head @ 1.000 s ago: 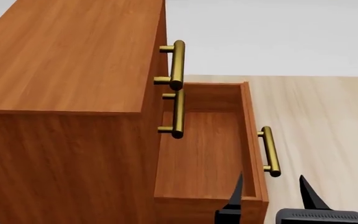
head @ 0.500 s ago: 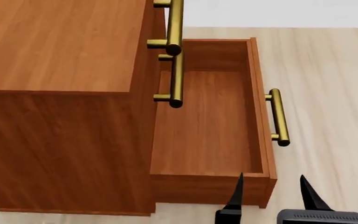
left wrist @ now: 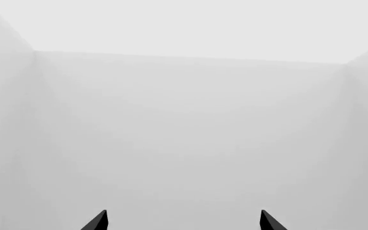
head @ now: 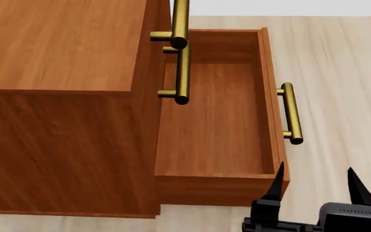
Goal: Close the bottom drawer of the cabinet and open the top drawer.
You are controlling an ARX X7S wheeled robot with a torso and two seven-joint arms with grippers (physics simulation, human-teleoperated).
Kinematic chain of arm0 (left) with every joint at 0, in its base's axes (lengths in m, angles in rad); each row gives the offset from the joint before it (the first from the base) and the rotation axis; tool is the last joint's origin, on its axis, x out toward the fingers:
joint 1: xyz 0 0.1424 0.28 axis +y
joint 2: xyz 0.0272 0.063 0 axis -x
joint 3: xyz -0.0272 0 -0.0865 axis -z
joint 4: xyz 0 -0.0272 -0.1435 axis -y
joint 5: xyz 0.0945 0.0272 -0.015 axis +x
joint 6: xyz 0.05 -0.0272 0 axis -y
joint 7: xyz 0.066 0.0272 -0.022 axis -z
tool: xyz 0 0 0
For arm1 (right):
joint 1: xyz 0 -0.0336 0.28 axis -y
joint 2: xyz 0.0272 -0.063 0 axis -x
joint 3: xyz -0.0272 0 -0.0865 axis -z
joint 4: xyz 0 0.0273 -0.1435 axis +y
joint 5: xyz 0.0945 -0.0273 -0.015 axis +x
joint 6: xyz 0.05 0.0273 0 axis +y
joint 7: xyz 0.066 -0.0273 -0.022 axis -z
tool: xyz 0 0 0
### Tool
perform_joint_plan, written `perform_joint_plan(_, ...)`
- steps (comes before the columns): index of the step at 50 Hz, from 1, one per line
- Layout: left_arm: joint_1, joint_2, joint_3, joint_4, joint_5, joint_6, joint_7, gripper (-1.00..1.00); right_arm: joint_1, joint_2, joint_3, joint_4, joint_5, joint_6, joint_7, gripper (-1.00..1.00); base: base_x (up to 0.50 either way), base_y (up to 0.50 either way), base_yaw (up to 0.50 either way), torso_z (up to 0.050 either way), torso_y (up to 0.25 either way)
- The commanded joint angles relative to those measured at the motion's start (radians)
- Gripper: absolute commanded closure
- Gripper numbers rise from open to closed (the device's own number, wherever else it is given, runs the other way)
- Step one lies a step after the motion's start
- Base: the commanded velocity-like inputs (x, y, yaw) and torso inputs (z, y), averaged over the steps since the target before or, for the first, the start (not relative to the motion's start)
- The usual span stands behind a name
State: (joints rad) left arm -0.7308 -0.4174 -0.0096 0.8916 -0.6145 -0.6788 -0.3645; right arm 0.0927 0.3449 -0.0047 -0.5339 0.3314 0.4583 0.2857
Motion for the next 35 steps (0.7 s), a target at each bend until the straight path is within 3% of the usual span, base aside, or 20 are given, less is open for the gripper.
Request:
perform_joint_plan(1,-0.003,-0.007,0.005,-0.003,-0.004,0.004,-0.006,-1.00,0.046,0.045,0.089,0.001,0.020,0.053,0.034,-1.00,0.00,0.00,0.00,0.000,0.000)
perform_joint_plan(16,-0.010,-0.025,0.010,0.006,-0.013,-0.005,-0.023,-1.00,0.155,0.061,0.146,0.179,0.020,0.032,0.039,-1.00,0.00,0.00,0.00,0.000,0.000)
perform_joint_plan(35,-0.020,-0.039,0.023,-0.002,-0.015,-0.001,-0.033,-1.00,0.322,0.069,0.098,0.445,-0.034,-0.010,0.020,-1.00,0.00,0.00,0.00,0.000,0.000)
